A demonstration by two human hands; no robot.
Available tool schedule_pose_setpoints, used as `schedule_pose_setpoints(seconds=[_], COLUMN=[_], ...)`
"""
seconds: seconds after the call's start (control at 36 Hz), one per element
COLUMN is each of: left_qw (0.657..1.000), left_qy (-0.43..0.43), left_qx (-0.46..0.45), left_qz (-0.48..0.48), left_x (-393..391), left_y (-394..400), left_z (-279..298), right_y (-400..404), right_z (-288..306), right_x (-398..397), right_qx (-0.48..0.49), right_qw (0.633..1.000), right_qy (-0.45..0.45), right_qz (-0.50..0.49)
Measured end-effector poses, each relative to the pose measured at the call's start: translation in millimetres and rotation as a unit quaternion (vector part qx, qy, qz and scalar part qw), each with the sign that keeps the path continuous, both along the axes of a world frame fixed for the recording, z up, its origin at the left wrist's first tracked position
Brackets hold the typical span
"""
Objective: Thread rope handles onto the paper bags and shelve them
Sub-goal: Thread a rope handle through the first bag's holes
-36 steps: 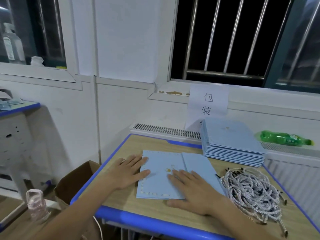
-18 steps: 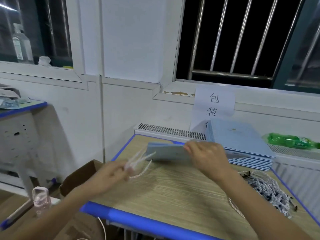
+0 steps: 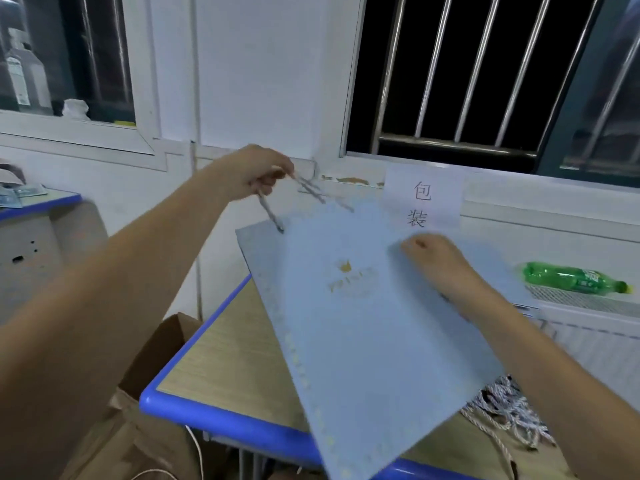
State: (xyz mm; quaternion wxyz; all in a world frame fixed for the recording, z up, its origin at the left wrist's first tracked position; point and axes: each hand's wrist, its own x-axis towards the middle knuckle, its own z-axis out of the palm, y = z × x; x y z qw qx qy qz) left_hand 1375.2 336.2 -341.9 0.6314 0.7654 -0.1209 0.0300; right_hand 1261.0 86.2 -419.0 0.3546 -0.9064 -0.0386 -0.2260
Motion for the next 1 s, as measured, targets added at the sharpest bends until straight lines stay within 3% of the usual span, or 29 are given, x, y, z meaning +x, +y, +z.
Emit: schedule_pose_setpoints(seconds=[0.11, 0.19, 0.25, 0.31, 0.36, 0.42, 0.47, 0.61, 0.78, 1.0], left_qw=[0.994, 0.988, 0.989, 0.979, 0.943, 0.883, 0.84, 0.82, 0.832, 0.829], left_qy=[0.01, 0.03, 0.028, -0.004, -0.03, -0.076, -0.122, -0.196, -0.077, -0.041], left_qx=[0.107, 0.153, 0.148, 0.202, 0.332, 0.462, 0.528, 0.537, 0.546, 0.551], left_qz=[-0.03, -0.014, -0.001, -0.009, -0.024, -0.032, -0.02, 0.024, -0.056, -0.089], left_x=[20, 28, 33, 31, 25, 21, 15, -30, -52, -35], left_y=[-38, -68, -83, -94, -97, -94, -87, -52, -44, -49], left_z=[-57, -104, -133, -153, -165, -171, -172, -179, -224, -222], right_y=[-10, -13, -16, -20, -18, -12, -6, 15, 32, 28], right_z=[-75, -109, -120, -127, -125, -118, -111, -105, -144, -146], right_x=[-7, -17, -21, -22, -23, -26, -23, 8, 57, 69], right_qx=[0.037, 0.051, 0.016, -0.032, -0.097, -0.21, -0.277, -0.242, -0.255, -0.254], right_qw=[0.99, 0.986, 0.983, 0.98, 0.967, 0.947, 0.935, 0.954, 0.95, 0.935], right_qy=[0.131, 0.159, 0.183, 0.198, 0.235, 0.239, 0.215, 0.175, 0.176, 0.247], right_qz=[0.038, 0.027, 0.0, -0.007, -0.008, -0.043, -0.059, 0.02, 0.042, 0.031])
